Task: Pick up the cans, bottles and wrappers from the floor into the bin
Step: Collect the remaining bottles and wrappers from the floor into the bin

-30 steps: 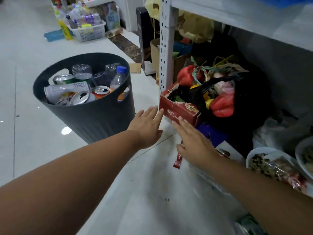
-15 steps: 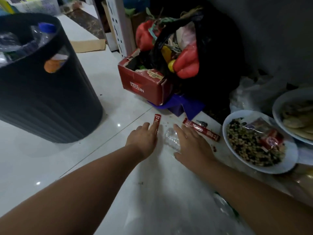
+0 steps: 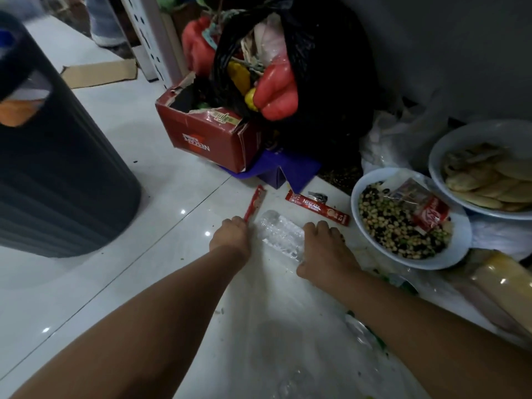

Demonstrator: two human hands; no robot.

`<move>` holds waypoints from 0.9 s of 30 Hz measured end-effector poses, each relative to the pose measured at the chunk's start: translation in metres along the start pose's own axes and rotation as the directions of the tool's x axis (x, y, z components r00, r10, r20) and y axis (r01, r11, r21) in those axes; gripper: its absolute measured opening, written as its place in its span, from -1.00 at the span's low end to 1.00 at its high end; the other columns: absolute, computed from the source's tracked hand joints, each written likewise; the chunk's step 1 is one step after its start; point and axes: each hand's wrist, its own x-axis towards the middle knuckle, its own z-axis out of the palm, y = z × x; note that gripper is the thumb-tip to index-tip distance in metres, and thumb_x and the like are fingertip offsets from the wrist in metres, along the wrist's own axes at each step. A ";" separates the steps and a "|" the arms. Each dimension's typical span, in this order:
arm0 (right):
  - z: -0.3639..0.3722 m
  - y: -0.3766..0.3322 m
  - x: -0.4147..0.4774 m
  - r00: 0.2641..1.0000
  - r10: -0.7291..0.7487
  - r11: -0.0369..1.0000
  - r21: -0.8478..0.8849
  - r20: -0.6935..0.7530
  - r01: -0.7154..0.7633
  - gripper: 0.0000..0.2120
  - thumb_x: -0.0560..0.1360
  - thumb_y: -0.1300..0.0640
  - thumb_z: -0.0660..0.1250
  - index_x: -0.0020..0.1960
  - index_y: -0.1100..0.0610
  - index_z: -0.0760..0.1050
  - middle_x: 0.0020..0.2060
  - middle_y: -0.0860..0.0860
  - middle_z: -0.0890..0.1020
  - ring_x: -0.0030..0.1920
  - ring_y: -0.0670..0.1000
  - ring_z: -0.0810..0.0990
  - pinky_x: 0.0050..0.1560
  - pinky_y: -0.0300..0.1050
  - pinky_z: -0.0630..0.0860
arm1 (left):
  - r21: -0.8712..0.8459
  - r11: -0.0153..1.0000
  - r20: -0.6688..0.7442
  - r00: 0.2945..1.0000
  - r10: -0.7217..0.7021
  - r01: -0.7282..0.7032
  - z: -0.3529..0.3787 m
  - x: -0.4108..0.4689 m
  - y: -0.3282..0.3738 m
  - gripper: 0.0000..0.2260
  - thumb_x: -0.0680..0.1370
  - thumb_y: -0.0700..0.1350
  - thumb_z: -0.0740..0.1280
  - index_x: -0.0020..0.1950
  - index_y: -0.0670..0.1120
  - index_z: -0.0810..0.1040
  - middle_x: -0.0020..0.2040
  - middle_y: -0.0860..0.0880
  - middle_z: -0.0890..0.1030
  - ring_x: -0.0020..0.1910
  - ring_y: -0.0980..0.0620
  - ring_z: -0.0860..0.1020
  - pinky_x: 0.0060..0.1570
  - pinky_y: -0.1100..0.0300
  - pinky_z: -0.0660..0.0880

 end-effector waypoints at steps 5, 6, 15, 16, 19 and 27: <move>-0.016 -0.009 -0.001 0.998 -0.057 0.998 0.022 -0.027 0.058 -0.44 0.32 0.02 0.42 0.20 0.12 0.24 0.16 0.11 0.37 0.11 0.09 0.36 -0.07 -0.15 0.31 | -0.039 0.999 0.005 1.000 -0.002 0.002 -0.026 -0.007 -0.007 -0.72 0.58 -0.18 0.19 0.28 -0.19 0.28 -0.01 -0.17 0.53 -0.11 -0.09 0.52 -0.14 0.09 0.48; -0.022 -0.012 -0.001 0.997 -0.069 0.997 0.042 -0.030 0.070 -0.43 0.33 0.03 0.41 0.22 0.12 0.23 0.19 0.11 0.36 0.13 0.09 0.35 -0.03 -0.14 0.35 | -0.046 0.999 -0.011 1.000 -0.008 0.007 -0.033 -0.009 -0.011 -0.72 0.57 -0.20 0.18 0.28 -0.19 0.28 -0.08 -0.14 0.51 -0.16 -0.07 0.50 -0.20 0.10 0.48; -0.089 -0.072 0.004 0.970 -0.184 0.972 0.117 -0.160 0.204 -0.39 0.30 0.03 0.40 0.25 0.18 0.26 0.18 0.13 0.38 0.16 0.14 0.37 0.12 -0.06 0.36 | -0.110 0.987 -0.214 0.966 -0.142 0.120 -0.092 -0.037 -0.066 -0.80 0.59 -0.15 0.11 0.19 -0.16 0.29 -0.25 -0.07 0.42 -0.28 -0.06 0.48 -0.32 0.08 0.43; -0.096 -0.080 0.005 0.961 -0.209 0.966 0.111 -0.182 0.231 -0.40 0.30 0.02 0.40 0.24 0.19 0.26 0.16 0.13 0.38 0.15 0.14 0.38 0.11 -0.05 0.36 | -0.135 0.983 -0.247 0.957 -0.154 0.123 -0.097 -0.041 -0.073 -0.83 0.60 -0.14 0.10 0.16 -0.16 0.31 -0.23 -0.08 0.44 -0.28 -0.08 0.48 -0.30 0.06 0.44; -0.116 -0.104 0.005 0.939 -0.267 0.947 0.124 -0.216 0.298 -0.44 0.31 0.01 0.42 0.20 0.16 0.26 0.14 0.10 0.37 0.13 0.13 0.36 0.07 -0.05 0.36 | -0.204 0.972 -0.295 0.940 -0.171 0.113 -0.115 -0.058 -0.090 -0.89 0.62 -0.14 0.08 0.09 -0.15 0.31 -0.25 -0.08 0.45 -0.28 -0.10 0.49 -0.27 0.04 0.41; -0.173 -0.166 -0.001 0.888 -0.331 0.906 0.156 -0.319 0.394 -0.39 0.29 0.01 0.45 0.22 0.17 0.26 0.19 0.12 0.35 0.21 0.18 0.34 0.17 -0.03 0.30 | -0.314 0.945 -0.426 0.875 -0.231 0.097 -0.172 -0.104 -0.117 -0.90 0.63 -0.14 0.08 -0.03 -0.15 0.25 -0.21 -0.17 0.45 -0.27 -0.19 0.44 -0.28 -0.01 0.34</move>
